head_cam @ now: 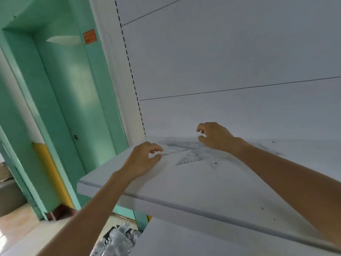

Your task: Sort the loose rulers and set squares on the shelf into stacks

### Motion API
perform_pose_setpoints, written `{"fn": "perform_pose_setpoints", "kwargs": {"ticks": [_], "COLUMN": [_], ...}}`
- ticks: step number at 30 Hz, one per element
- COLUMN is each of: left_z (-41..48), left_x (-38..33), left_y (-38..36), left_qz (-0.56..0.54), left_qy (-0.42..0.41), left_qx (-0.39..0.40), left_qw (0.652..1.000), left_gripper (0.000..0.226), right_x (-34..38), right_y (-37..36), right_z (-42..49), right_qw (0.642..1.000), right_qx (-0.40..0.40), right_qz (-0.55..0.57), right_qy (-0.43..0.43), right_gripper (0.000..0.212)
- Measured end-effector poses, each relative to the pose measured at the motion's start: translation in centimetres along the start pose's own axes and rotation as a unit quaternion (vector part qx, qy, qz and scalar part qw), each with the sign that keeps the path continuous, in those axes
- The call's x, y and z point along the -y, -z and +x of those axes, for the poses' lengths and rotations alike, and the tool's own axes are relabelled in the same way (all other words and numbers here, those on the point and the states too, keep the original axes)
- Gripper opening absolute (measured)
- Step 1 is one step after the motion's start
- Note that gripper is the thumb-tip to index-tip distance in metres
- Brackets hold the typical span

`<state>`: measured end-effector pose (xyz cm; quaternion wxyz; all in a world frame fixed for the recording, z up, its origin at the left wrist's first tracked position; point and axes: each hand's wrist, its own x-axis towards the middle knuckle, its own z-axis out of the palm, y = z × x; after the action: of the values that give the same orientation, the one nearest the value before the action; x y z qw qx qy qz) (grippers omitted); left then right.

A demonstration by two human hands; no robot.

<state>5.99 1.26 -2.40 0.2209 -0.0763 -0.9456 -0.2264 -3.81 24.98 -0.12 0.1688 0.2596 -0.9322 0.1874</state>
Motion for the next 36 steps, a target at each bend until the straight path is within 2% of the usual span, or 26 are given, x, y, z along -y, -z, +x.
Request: {"fn": "perform_pose_setpoints", "kwargs": {"ticks": [7,13,16,20,24,30,33,36], "left_z": [4.1,6.2,7.0,7.8,7.6,7.4,7.4,7.5], "left_x": [3.4,4.9,5.7,6.3,6.2,6.4,6.2,6.3], "left_y": [-2.4,-3.5,-3.8,-4.0,-3.9,-4.0,-4.1,-4.1], "left_qz": [0.022,0.041,0.029,0.010,0.013,0.005,-0.016,-0.010], "left_qy": [-0.015,-0.046,-0.060,-0.080,-0.090,-0.107,-0.114,-0.131], "left_qx": [0.057,0.111,0.141,0.122,0.139,0.149,0.130,0.106], "left_qw": [0.998,0.992,0.988,0.989,0.986,0.983,0.985,0.986], "left_gripper": [0.025,0.040,0.041,0.037,0.037,0.035,0.035,0.038], "right_x": [-0.1,0.3,0.4,0.2,1.2,0.8,0.8,1.7], "right_y": [-3.6,-5.3,-5.6,-5.8,-6.4,-6.3,-6.2,-6.2], "right_z": [3.2,4.1,4.1,4.3,4.1,4.6,4.8,4.6], "right_qw": [0.998,0.996,0.992,0.990,0.984,0.984,0.990,0.990], "right_qx": [0.069,0.083,0.116,0.092,0.051,0.075,0.109,0.079], "right_qz": [-0.005,-0.023,-0.057,-0.102,-0.170,-0.160,-0.082,-0.114], "right_qy": [0.001,-0.009,-0.011,0.010,0.017,0.002,-0.025,-0.015], "right_gripper": [0.036,0.045,0.042,0.016,0.024,0.045,0.033,0.023]}}
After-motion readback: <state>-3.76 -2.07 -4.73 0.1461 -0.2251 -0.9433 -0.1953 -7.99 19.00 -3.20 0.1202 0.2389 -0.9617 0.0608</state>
